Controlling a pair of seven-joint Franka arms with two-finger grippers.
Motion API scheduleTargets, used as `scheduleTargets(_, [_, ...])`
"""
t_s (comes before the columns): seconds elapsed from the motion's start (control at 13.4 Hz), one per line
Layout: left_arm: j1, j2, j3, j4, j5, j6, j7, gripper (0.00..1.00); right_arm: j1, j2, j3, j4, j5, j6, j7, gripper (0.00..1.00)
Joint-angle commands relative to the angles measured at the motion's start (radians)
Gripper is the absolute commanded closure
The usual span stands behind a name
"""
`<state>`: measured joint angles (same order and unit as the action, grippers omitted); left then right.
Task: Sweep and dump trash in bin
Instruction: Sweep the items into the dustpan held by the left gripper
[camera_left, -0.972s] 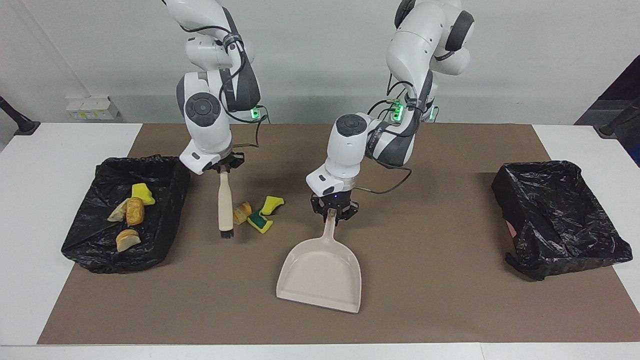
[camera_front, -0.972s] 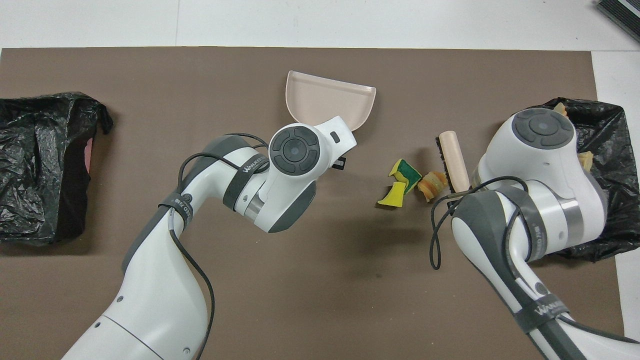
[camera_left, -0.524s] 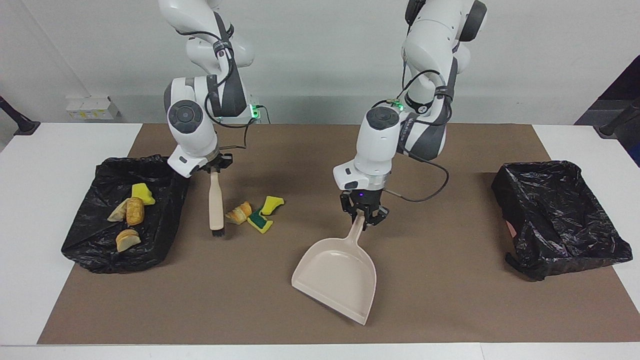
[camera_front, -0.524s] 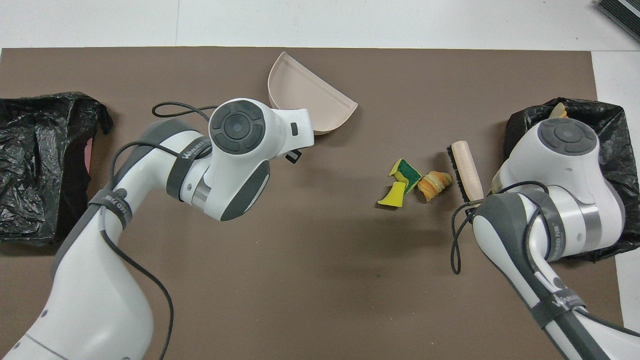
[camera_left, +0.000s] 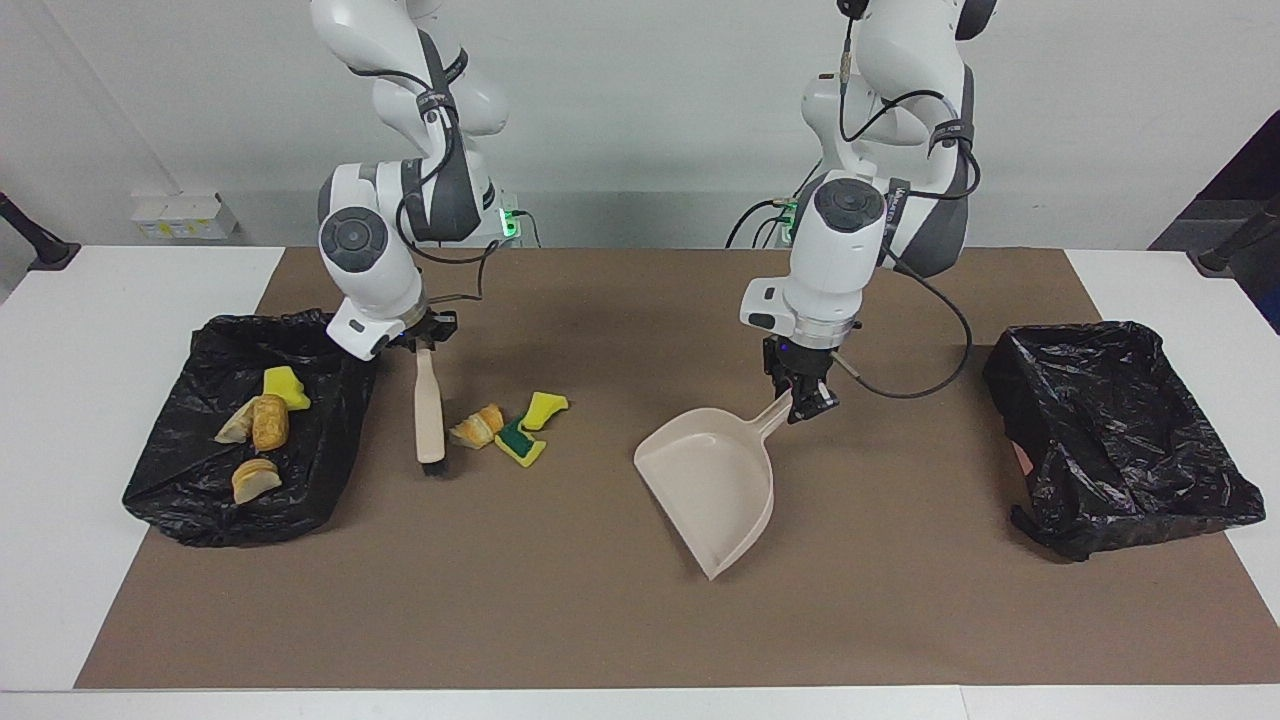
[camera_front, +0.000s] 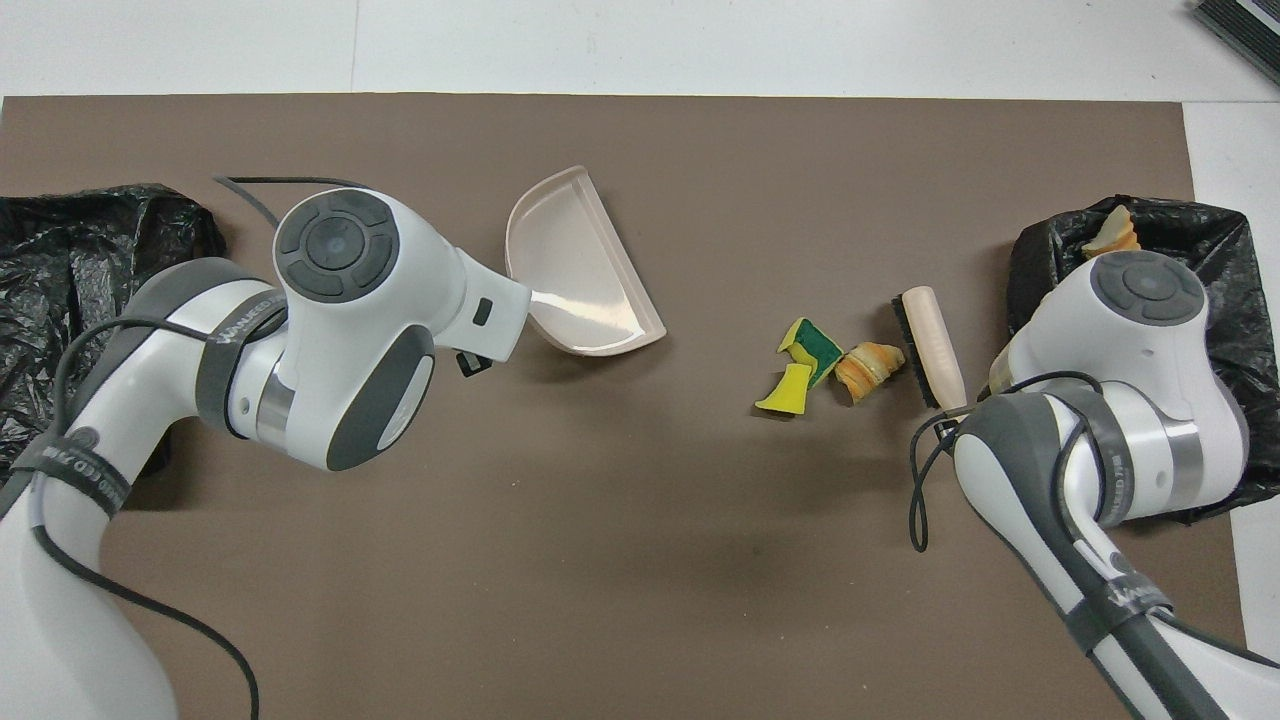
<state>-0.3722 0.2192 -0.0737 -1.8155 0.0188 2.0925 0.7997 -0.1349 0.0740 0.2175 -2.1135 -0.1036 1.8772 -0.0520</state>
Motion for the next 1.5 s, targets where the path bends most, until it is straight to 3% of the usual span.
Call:
scheduleTargets(0.0, [0.021,-0.125,-0.008,-0.18,-0.068,-0.012,0.143,1.0,0.0,-0.019,0.006,-0.048,0.025,0.048,-0.035,1.0])
scheduleTargets(0.15, [0.019,-0.162,-0.008,-0.257,-0.083,0.001,0.173,1.0,0.023,-0.013,0.006,-0.048,0.025,0.052,-0.037,1.0])
scheduleTargets(0.45, [-0.056,-0.158,-0.006,-0.306,-0.1,0.072,0.123,1.0,0.075,0.023,0.008,-0.048,0.083,0.085,-0.019,1.0])
scheduleTargets(0.75, [-0.096,-0.192,-0.005,-0.379,-0.1,0.142,0.104,1.0,0.173,0.076,0.008,-0.042,0.134,0.154,0.165,1.0])
scheduleTargets(1.2, [-0.093,-0.231,-0.005,-0.45,-0.1,0.169,0.111,1.0,0.345,0.107,0.014,0.02,0.274,0.189,0.204,1.0])
scheduleTargets(1.42, [-0.083,-0.233,-0.005,-0.452,-0.099,0.169,0.11,1.0,0.409,0.112,0.014,0.061,0.409,0.194,0.158,1.0])
